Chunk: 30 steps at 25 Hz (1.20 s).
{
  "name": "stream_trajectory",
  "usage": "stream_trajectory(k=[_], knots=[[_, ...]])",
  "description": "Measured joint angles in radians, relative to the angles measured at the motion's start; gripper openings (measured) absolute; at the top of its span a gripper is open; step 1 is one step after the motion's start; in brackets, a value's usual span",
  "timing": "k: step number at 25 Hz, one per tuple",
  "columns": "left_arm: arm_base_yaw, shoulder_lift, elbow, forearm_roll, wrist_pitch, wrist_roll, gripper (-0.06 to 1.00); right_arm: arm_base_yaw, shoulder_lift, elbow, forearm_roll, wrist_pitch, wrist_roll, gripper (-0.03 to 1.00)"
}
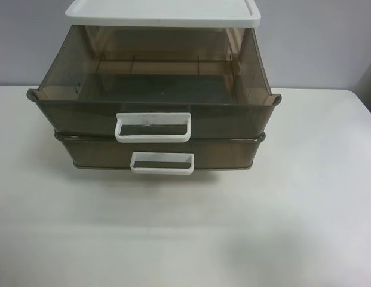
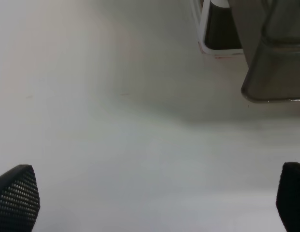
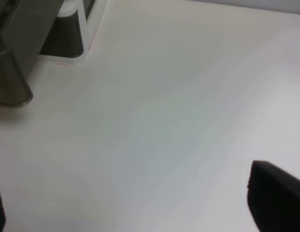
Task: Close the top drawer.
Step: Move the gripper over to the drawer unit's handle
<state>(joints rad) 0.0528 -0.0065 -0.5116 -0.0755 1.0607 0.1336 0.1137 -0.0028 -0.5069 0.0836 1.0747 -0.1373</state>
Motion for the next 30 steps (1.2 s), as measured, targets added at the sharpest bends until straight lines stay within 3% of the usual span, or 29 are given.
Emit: stream_trajectory(k=[19, 24, 30], knots=[[0.000, 0.000, 0.000, 0.000, 0.000, 0.000, 0.99, 0.000, 0.000, 0.000, 0.011, 0.000, 0.000, 0.98], [0.000, 0.000, 0.000, 0.000, 0.000, 0.000, 0.99, 0.004, 0.102, -0.083, 0.012, 0.010, 0.000, 0.98], [0.000, 0.000, 0.000, 0.000, 0.000, 0.000, 0.99, 0.141, 0.381, -0.281, 0.019, 0.008, 0.000, 0.98]])
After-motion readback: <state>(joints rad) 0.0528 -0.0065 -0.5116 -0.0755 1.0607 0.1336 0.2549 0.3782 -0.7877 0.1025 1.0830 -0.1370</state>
